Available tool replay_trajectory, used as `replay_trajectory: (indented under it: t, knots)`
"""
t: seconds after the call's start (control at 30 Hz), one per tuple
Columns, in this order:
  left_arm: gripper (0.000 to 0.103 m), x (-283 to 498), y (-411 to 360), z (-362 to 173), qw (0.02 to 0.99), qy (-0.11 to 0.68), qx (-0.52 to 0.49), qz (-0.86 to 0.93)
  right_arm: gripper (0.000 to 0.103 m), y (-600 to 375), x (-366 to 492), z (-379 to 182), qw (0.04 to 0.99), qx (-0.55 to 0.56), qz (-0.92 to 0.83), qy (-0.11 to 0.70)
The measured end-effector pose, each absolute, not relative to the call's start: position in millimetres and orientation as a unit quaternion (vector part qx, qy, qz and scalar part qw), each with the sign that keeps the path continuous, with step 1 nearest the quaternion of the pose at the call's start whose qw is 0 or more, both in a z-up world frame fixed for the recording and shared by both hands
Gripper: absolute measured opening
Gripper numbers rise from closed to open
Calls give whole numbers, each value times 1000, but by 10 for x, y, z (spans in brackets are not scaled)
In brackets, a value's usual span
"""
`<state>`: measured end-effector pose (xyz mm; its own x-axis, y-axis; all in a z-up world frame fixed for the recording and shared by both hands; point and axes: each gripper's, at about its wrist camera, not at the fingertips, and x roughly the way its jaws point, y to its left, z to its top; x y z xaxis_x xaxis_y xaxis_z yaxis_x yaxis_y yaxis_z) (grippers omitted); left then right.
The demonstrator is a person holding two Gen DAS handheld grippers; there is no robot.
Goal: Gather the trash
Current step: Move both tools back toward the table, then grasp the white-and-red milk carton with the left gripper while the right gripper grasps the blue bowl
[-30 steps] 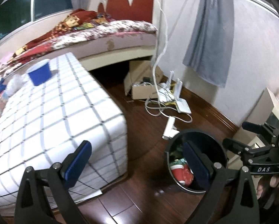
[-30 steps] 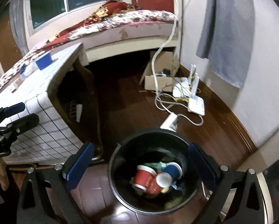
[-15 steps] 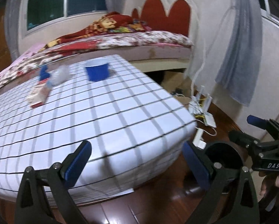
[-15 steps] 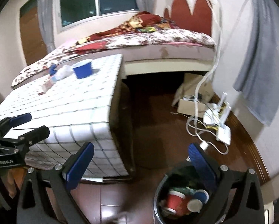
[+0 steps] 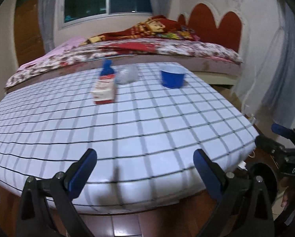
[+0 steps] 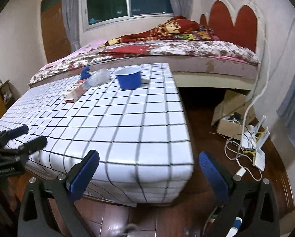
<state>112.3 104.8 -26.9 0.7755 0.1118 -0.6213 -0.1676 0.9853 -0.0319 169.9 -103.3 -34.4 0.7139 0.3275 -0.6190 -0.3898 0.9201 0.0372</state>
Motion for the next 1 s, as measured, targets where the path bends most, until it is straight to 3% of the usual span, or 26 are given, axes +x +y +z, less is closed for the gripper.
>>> replay_trajectory:
  t: [0.47, 1.0]
  knots:
    - [99, 1833, 1762, -192, 933, 331, -46, 131, 102, -201, 2611, -108, 912, -76, 217, 341]
    - [98, 2951, 2125, -458, 911, 389, -71, 118, 102, 507, 4010, -481, 886, -106, 194, 407]
